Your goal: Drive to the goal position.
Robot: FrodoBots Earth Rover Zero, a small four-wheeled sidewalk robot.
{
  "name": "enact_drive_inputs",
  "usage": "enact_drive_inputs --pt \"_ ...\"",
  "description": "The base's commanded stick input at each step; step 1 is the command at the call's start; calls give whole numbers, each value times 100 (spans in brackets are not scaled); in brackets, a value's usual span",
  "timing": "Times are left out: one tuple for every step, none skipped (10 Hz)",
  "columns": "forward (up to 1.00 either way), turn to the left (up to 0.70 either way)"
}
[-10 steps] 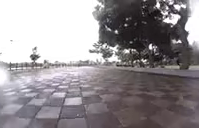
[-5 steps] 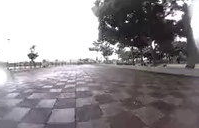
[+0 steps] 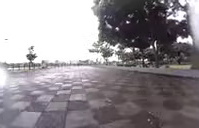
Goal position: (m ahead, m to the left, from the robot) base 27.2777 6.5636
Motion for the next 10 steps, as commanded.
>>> enact_drive_inputs --pt "100 0" --pt "100 0" --pt "100 0" --pt "100 0" --pt "100 0" --pt "100 0" --pt "100 0" --pt "100 0" --pt "100 0" --pt "100 0"
